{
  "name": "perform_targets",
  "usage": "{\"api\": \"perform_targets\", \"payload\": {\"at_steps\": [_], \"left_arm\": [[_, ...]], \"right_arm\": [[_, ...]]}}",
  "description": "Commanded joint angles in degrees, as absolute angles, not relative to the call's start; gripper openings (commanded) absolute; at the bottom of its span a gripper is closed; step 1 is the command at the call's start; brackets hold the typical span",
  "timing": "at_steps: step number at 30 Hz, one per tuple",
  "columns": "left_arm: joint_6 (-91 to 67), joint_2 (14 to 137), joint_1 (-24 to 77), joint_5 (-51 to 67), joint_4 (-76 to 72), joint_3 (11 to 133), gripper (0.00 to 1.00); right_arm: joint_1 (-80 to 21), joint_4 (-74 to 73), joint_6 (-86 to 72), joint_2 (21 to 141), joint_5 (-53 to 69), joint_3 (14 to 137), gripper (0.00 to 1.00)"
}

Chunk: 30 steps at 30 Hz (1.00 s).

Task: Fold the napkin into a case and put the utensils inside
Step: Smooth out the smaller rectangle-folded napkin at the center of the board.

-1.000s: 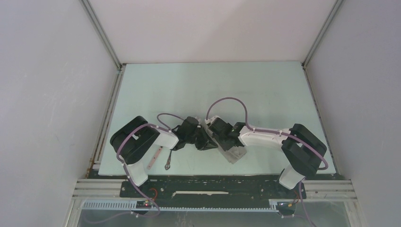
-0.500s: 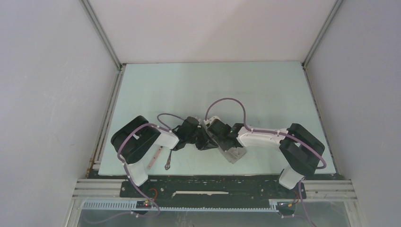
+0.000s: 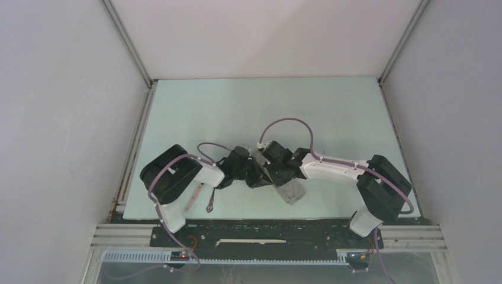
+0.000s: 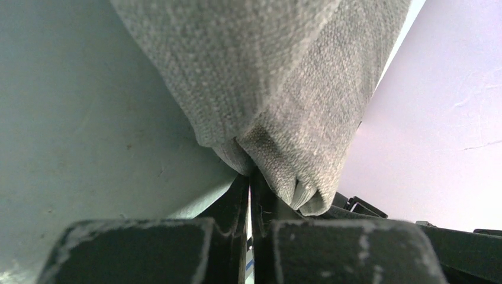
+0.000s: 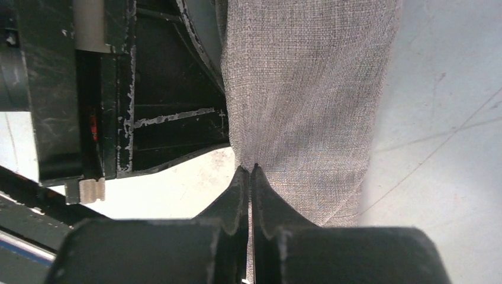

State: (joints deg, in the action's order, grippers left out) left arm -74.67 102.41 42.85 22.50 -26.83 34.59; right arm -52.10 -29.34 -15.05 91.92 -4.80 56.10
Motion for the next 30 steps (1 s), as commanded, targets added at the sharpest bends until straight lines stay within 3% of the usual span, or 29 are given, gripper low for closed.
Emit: {"api": "perform_targets", "payload": {"at_steps": [1, 6, 17, 25, 30], "left_arm": [[-74.3, 103.2, 43.6, 18.9, -24.8, 33.4, 0.03], [-73.5, 101.6, 43.5, 18.0, -24.7, 32.4, 0.06], [-65.4, 86.0, 36.6, 16.8, -20.5, 25.8, 0.26], [-61.5, 87.4, 35.3, 20.0, -16.0, 37.1, 0.04], [-61.6, 94.6, 35.4, 21.0, -16.1, 44.5, 0.00]], "right_arm": [[-51.7, -27.4, -18.5, 92.8, -0.6, 57.7, 0.00], [-51.2, -25.6, -18.5, 95.4, -0.9, 56.5, 0.00], [-48.4, -19.8, -18.2, 95.8, 3.0, 50.3, 0.00], [-46.3, -18.3, -17.7, 92.9, 5.3, 48.3, 0.03], [-46.2, -17.6, -17.9, 92.7, 6.5, 48.3, 0.03]]}}
